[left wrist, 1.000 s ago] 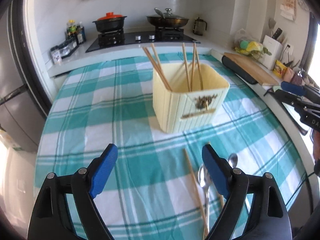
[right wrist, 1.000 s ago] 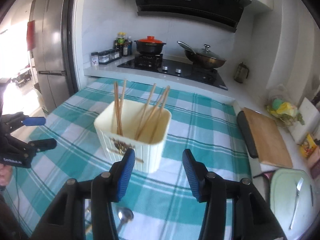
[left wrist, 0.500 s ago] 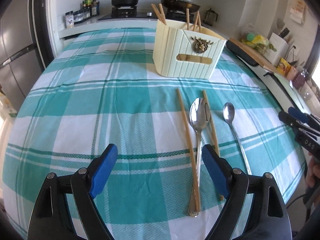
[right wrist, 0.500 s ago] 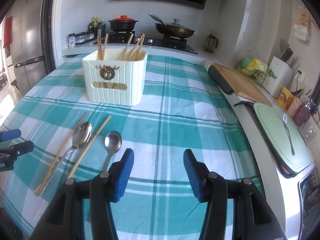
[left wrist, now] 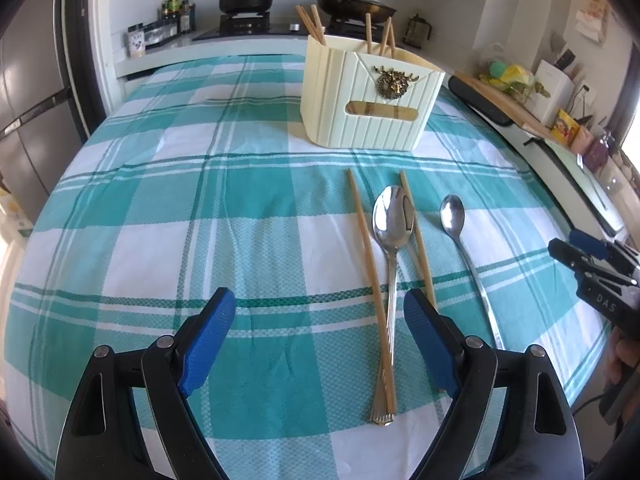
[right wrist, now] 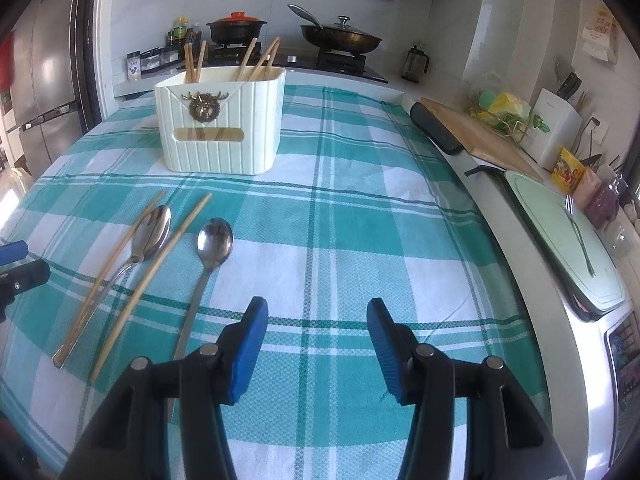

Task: Organize utensils
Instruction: 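Move both open tools back over the remaining spoons and chopsticks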

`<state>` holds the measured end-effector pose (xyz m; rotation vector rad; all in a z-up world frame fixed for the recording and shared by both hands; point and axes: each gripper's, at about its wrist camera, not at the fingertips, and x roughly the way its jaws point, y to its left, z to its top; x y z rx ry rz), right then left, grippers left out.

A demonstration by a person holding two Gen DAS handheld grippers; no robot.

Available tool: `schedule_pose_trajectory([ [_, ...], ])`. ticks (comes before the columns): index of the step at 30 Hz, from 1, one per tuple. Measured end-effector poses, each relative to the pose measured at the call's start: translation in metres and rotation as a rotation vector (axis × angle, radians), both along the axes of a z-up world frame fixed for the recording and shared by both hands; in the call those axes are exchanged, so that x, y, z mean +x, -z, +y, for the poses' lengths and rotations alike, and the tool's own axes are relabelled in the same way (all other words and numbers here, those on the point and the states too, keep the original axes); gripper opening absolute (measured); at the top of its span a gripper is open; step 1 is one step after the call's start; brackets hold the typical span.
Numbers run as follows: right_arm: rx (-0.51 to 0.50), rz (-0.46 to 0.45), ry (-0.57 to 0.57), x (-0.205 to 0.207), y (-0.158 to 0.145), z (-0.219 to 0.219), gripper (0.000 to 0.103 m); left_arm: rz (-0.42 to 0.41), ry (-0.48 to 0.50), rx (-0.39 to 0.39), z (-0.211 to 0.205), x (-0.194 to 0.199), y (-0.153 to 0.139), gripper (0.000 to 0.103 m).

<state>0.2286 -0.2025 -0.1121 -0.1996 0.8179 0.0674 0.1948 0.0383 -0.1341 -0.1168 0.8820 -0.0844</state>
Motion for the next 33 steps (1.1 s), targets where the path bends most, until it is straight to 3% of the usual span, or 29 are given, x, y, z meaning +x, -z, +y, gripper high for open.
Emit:
schedule_pose_trajectory([
  [10,0.011,0.016,0.008,0.001,0.007,-0.003,0.052,0.015,0.002,0.014,-0.003,0.0,0.006,0.087],
  [18,0.128,0.063,-0.066,-0.003,0.018,0.007,0.052,0.029,0.012,0.017,-0.006,0.001,0.013,0.087],
  [33,0.149,0.11,-0.122,0.003,0.031,0.031,0.052,0.02,0.013,0.056,-0.006,0.006,0.012,0.087],
])
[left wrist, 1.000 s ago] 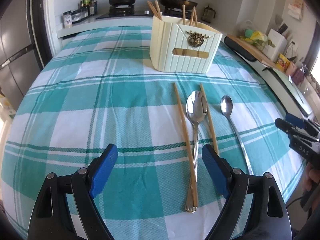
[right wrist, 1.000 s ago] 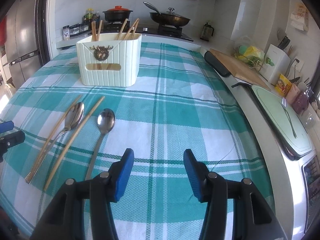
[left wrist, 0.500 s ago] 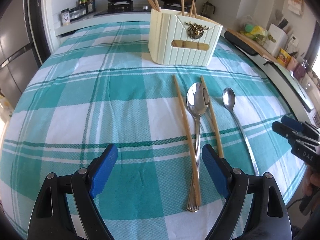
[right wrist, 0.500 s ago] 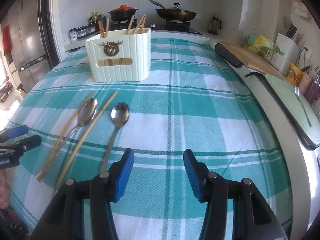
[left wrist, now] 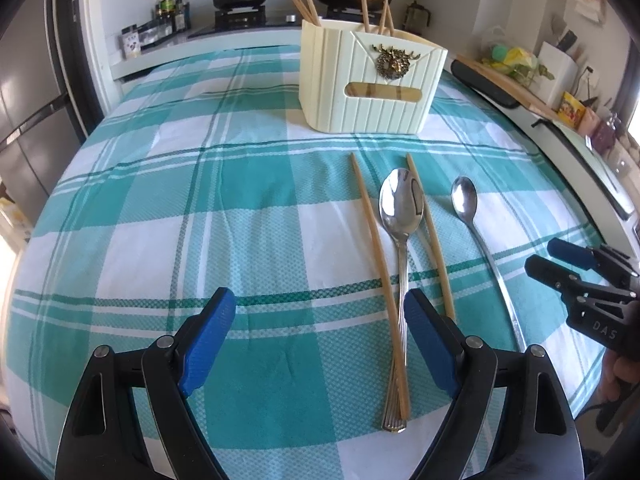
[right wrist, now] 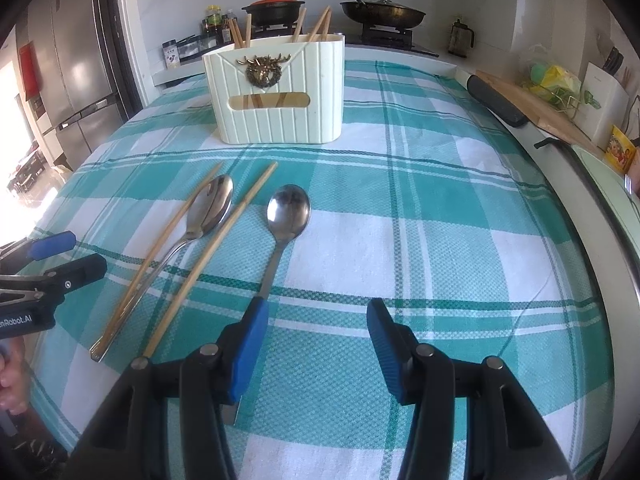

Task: Organize utensils
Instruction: 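Move both open tools back over the remaining spoons and chopsticks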

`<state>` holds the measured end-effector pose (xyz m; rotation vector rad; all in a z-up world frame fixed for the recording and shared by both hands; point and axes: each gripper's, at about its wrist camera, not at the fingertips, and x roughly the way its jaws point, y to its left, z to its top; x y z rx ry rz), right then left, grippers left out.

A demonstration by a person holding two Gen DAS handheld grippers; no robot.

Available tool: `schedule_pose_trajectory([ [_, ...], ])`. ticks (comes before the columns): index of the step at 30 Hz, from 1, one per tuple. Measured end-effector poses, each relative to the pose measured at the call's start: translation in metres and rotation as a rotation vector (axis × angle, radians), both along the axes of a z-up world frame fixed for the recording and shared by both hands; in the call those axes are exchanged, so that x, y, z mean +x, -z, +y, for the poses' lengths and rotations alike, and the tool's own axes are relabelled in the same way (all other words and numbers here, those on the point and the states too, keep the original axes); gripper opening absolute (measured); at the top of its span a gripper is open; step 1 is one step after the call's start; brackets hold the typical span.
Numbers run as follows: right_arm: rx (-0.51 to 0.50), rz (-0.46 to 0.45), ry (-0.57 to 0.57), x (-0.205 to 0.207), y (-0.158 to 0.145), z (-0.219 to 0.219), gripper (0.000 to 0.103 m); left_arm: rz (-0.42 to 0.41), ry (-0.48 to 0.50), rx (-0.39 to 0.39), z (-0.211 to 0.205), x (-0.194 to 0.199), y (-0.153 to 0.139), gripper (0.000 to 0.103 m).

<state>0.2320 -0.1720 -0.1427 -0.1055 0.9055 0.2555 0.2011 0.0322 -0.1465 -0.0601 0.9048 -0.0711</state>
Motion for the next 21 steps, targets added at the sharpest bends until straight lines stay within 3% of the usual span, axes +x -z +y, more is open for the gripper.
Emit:
schedule_pose_trajectory([
  [21,-0.012,0.014,-0.008,0.0015,0.0017,0.0059,0.052,-0.005,0.002,0.036,0.0011,0.0039,0.0023,0.087],
])
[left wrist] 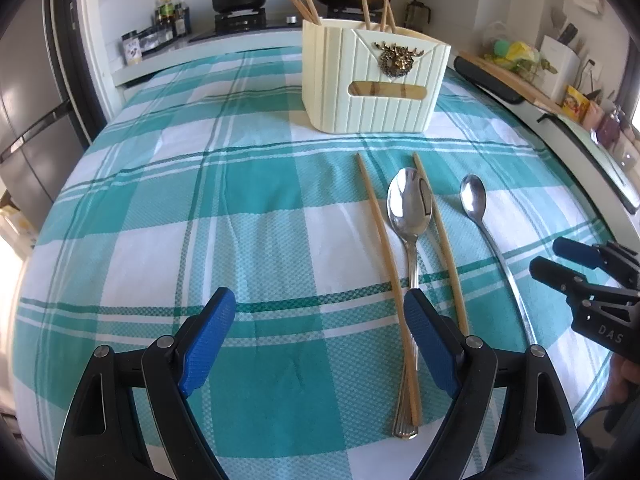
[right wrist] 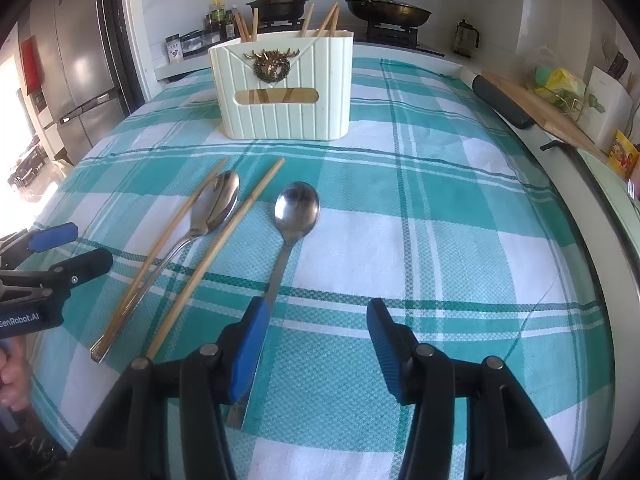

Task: Organize utensils
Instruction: 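Move both open tools back over the remaining spoons and chopsticks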

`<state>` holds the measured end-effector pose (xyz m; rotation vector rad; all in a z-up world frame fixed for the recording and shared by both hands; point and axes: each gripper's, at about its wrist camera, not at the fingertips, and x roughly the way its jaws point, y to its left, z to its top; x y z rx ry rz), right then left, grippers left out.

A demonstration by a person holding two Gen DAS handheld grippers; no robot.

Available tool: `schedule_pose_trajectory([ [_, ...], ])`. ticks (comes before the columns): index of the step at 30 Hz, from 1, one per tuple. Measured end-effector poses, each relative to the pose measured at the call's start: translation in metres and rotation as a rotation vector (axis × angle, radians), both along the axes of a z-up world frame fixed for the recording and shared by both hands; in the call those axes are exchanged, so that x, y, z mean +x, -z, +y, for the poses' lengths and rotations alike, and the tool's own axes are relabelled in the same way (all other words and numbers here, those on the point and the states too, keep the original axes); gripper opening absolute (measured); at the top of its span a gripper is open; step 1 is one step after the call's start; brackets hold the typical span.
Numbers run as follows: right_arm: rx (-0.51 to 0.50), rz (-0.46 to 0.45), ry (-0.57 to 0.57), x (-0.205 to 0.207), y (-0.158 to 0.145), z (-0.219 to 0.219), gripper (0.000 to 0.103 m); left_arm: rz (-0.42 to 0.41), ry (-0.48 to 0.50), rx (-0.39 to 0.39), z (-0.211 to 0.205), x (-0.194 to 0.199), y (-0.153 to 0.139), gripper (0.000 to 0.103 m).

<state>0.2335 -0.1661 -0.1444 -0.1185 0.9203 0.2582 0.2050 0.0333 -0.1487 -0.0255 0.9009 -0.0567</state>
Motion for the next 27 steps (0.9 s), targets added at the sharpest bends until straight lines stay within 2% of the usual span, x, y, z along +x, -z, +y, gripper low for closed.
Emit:
schedule_pose_trajectory([
  [4,0.001,-0.003,0.004,0.001,0.0,0.0,0.052,-0.001,0.0,-0.004,0.002,0.001,0.001,0.087],
  [9,0.007,-0.012,0.018,0.004,-0.004,-0.002,0.052,0.01,-0.007,-0.048,0.013,0.011,0.002,0.087],
  [15,0.006,-0.005,0.012,0.006,-0.002,0.001,0.052,0.006,0.012,-0.02,0.004,0.028,-0.001,0.087],
  [20,0.01,0.0,0.011,0.009,-0.001,0.002,0.052,0.013,0.029,0.044,-0.011,0.042,-0.001,0.087],
  [27,0.001,0.003,0.014,0.012,-0.003,0.001,0.052,0.026,0.039,0.076,-0.019,0.049,0.003,0.087],
])
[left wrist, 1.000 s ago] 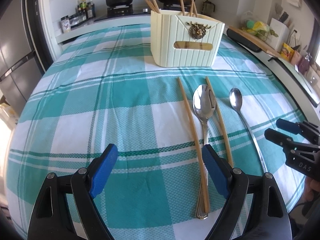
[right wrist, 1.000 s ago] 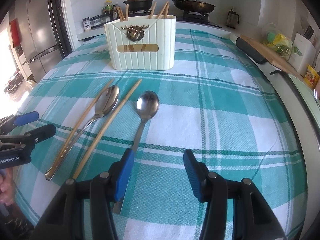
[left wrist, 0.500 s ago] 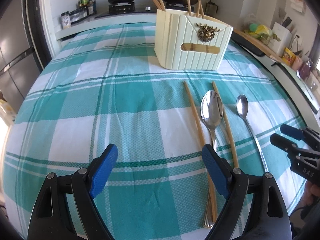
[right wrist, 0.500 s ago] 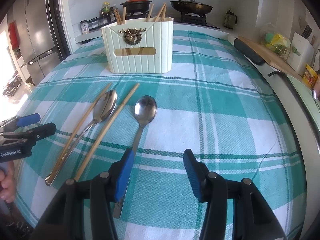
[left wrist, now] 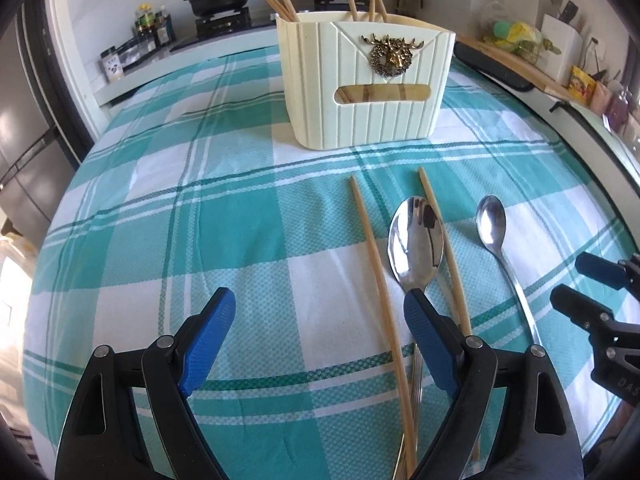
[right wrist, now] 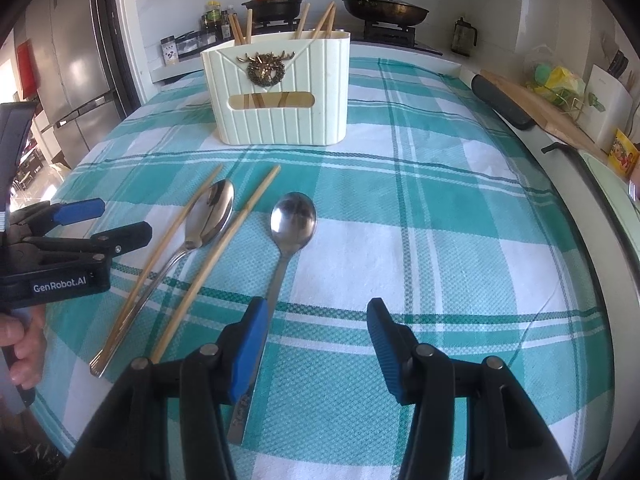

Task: Organize utensils
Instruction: 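Move both open tools back over the remaining spoons and chopsticks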

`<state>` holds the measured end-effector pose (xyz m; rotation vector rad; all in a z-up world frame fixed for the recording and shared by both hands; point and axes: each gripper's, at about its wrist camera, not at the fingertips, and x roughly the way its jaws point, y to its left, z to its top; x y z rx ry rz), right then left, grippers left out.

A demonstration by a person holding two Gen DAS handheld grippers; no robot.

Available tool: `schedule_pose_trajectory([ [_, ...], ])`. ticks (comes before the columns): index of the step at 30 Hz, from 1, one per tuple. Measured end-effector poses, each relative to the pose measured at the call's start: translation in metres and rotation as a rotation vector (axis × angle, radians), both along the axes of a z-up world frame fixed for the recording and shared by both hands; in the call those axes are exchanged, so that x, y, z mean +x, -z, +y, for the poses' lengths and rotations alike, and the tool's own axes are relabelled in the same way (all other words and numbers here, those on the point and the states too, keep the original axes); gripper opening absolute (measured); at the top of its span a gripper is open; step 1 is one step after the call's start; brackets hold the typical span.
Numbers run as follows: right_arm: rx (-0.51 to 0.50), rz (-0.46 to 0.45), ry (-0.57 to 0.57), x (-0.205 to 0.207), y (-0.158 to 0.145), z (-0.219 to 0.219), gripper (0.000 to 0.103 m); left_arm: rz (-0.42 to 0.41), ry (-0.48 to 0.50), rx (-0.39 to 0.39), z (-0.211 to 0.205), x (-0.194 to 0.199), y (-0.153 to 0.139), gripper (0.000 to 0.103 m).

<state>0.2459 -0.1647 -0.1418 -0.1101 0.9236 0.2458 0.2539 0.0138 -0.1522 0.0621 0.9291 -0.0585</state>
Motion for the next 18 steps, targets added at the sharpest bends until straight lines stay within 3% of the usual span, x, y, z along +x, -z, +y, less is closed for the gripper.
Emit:
schedule_pose_trajectory([
  [18,-0.002,0.018,-0.003,0.011,0.004,0.007,0.052,0.015,-0.008,0.012,0.005,0.011,0.007,0.087],
])
